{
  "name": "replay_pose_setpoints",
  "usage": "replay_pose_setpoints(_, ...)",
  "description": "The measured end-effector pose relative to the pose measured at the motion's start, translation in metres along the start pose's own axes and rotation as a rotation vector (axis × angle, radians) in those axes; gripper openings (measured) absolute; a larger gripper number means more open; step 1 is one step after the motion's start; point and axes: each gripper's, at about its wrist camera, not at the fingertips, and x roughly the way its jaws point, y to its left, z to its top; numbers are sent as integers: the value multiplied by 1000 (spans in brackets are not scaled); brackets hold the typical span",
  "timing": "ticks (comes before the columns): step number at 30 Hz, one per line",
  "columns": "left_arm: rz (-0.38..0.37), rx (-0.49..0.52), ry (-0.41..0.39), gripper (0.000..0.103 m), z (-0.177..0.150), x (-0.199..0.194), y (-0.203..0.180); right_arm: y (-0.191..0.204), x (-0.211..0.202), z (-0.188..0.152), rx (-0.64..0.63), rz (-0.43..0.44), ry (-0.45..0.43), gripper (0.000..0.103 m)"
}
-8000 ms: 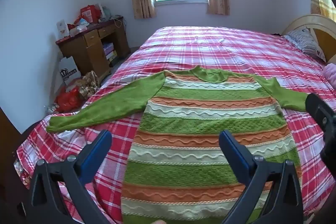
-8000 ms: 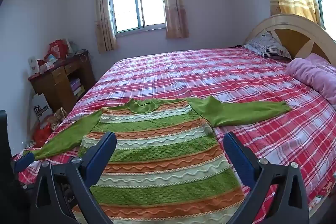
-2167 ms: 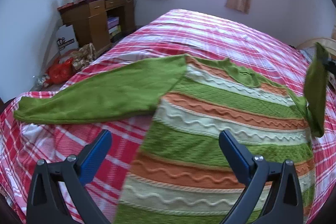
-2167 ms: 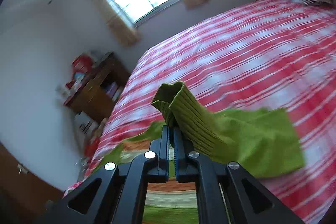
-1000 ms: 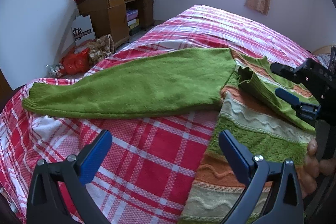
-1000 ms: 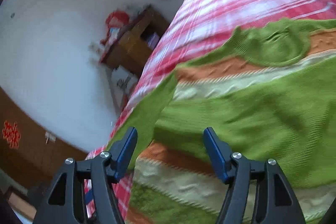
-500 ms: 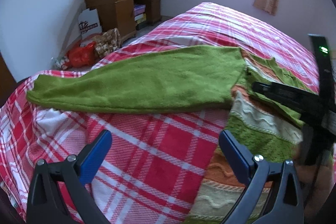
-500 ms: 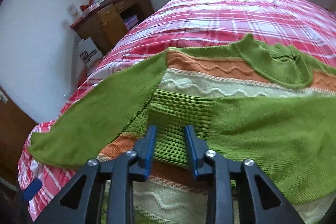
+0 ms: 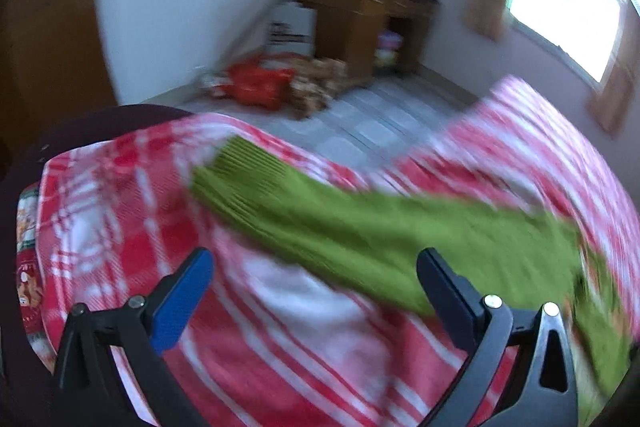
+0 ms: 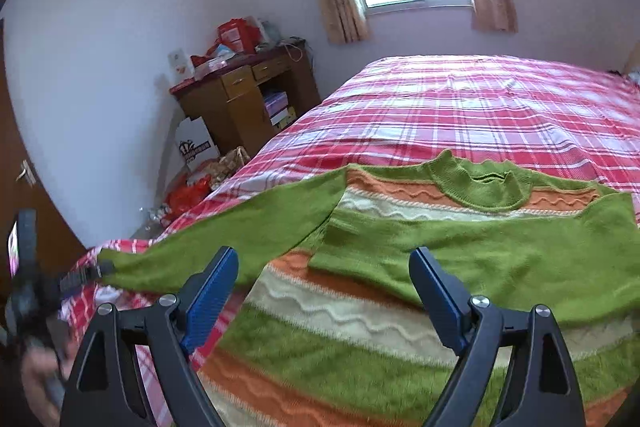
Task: Fold small clothes
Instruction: 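Grasp the cuff of the other green sleeve with the left gripper, then fold the held sleeve across the sweater body with the left gripper, release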
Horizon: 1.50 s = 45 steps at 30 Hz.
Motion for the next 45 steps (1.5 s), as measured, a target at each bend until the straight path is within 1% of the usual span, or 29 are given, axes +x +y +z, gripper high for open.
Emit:
replay_pose_setpoints(2,22,-93,-13,96,14,10,22,4,-2,-4,-14,-1,1,88)
replay_pose_setpoints(3,22,-136,-4,92,17,17,31,7,-3,-7,-22,0,3,88)
replay_pose_setpoints(4,22,-180,22,90,21,27,40,10,-4,-8,-31,4,6,88)
replay_pose_setpoints(6,20,-228,73,78,21,43,46,15,-5,-9,-46,7,11,88)
replay_pose_setpoints(7,21,-239,97,75,20,52,47,17,-6,-9,-50,10,11,88)
replay_pose_setpoints(8,24,-242,116,72,19,60,46,18,-6,-9,-54,13,12,88)
replay_pose_setpoints(9,31,-240,128,72,18,64,44,19,-7,-9,-58,10,14,88)
replay_pose_setpoints(10,68,-219,114,72,16,67,39,21,-8,-9,-61,7,16,88)
replay_pose_setpoints(13,103,-180,93,71,17,72,32,20,-9,-9,-54,7,22,88)
replay_pose_setpoints(14,104,-187,82,68,16,71,32,20,-9,-9,-48,9,25,88)
replay_pose_setpoints(15,104,-193,63,56,16,69,34,18,-9,-10,-36,11,30,88)
replay_pose_setpoints(16,99,-189,42,47,15,68,33,17,-10,-10,-29,11,32,88)
replay_pose_setpoints(17,80,-185,37,28,15,68,35,16,-10,-10,-22,11,34,88)
replay_pose_setpoints(18,66,-183,35,23,15,69,36,15,-10,-11,-13,9,36,88)
replay_pose_setpoints(19,67,-179,27,22,14,68,37,13,-10,-12,-5,7,42,88)
replay_pose_setpoints(20,66,-176,25,18,14,68,38,13,-11,-12,-1,6,44,88)
replay_pose_setpoints(21,62,-178,21,10,16,69,37,11,-11,-13,5,2,49,88)
replay_pose_setpoints(24,57,-153,5,9,19,67,32,1,-15,-16,32,-18,58,88)
replay_pose_setpoints(26,51,-103,-19,8,21,60,19,-7,-19,-17,56,-26,57,88)
replay_pose_setpoints(29,-5,-34,-81,8,25,37,-10,-26,-27,-20,101,-63,54,88)
replay_pose_setpoints(30,-39,-8,-106,7,25,25,-24,-33,-30,-21,118,-72,52,88)
replay_pose_setpoints(33,-164,115,-185,8,18,-16,-77,-57,-38,-24,185,-105,47,88)
replay_pose_setpoints(34,-199,156,-207,8,13,-28,-94,-63,-39,-25,202,-113,48,88)
replay_pose_setpoints(36,-300,246,-233,8,-5,-55,-135,-75,-42,-27,234,-128,52,88)
replay_pose_setpoints(38,-409,314,-220,8,-29,-75,-170,-85,-45,-29,258,-142,53,88)
replay_pose_setpoints(39,-438,344,-211,8,-40,-80,-184,-90,-47,-30,266,-149,53,88)
replay_pose_setpoints(42,-502,415,-158,8,-74,-86,-218,-98,-51,-32,274,-149,52,88)
replay_pose_setpoints(44,-549,442,-88,8,-98,-82,-236,-102,-54,-35,273,-161,49,88)
replay_pose_setpoints(45,-556,456,-67,8,-102,-78,-242,-106,-55,-37,280,-170,52,88)
